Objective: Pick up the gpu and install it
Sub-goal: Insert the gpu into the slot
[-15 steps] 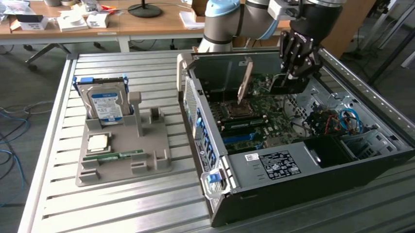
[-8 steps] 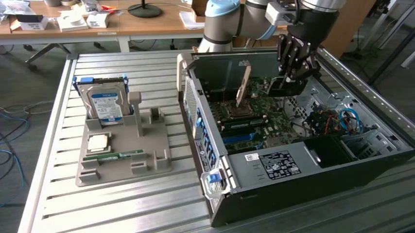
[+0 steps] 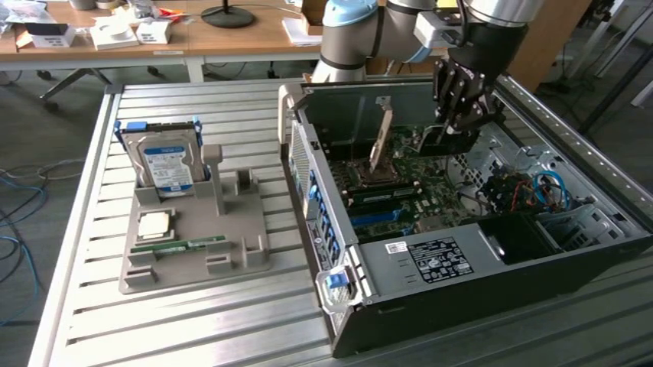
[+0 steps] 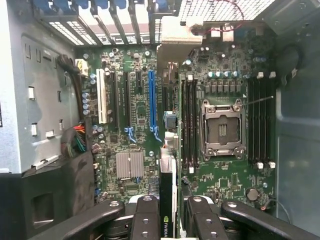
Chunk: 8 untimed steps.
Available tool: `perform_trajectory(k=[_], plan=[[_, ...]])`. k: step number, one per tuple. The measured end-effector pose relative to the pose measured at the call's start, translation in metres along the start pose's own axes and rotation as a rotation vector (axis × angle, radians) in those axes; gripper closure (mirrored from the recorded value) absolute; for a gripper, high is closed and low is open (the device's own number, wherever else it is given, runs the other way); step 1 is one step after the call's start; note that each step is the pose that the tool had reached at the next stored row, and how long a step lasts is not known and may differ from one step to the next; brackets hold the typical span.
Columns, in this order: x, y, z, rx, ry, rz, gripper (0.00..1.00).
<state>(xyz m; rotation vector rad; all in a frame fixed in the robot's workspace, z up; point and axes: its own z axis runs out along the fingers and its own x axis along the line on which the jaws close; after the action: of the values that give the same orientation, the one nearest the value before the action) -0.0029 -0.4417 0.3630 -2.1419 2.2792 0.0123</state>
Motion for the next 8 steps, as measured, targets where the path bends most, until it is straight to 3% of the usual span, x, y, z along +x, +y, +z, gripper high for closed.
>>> perform_trajectory(k=[8], plan=[[0.0003, 0.0006, 0.0046, 0.0003, -0.0007, -0.006, 0.74]])
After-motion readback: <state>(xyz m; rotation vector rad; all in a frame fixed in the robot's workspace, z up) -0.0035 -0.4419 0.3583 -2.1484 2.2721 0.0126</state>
